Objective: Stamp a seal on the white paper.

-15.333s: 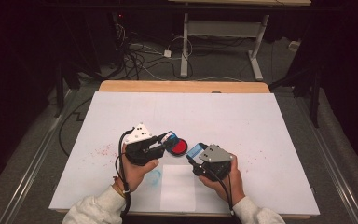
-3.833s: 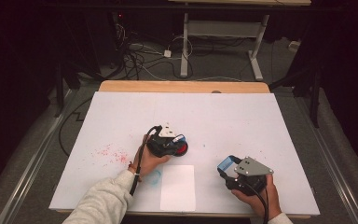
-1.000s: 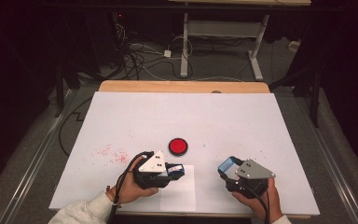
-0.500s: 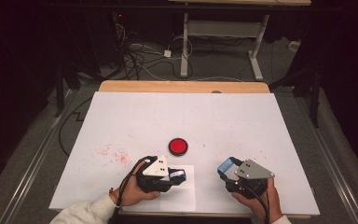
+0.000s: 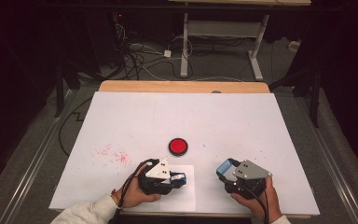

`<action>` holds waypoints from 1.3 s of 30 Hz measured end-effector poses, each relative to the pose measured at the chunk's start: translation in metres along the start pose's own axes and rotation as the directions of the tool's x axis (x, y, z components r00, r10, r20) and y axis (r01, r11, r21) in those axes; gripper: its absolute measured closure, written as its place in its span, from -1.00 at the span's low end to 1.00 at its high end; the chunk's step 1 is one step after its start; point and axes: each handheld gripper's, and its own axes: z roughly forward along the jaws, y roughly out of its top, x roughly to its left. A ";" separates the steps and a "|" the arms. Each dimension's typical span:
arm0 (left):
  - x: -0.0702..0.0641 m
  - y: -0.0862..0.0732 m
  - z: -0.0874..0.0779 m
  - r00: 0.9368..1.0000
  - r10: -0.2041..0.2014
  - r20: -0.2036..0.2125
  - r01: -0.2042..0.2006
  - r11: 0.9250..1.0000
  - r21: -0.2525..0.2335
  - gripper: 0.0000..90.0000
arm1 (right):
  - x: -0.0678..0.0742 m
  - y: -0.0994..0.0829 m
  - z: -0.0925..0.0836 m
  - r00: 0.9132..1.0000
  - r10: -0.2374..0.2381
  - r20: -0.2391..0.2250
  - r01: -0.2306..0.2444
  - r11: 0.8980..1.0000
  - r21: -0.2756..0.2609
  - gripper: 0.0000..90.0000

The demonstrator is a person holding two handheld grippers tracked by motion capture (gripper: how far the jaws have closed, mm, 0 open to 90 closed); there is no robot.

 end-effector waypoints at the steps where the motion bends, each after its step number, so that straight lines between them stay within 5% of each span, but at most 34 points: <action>1: 0.000 0.000 0.000 1.000 0.013 0.000 -0.013 1.000 0.013 0.50 | 0.000 0.000 0.000 1.000 0.000 0.000 0.000 1.000 0.000 -0.11; 14: 0.005 -0.009 0.011 0.997 0.070 0.023 -0.072 0.995 0.067 0.50 | 0.001 0.000 0.001 1.000 -0.004 -0.005 0.004 1.000 0.005 -0.11; 39: 0.007 -0.012 0.012 0.997 0.066 0.031 -0.068 0.995 0.067 0.50 | 0.002 0.000 0.002 1.000 -0.010 -0.013 0.010 1.000 0.012 -0.11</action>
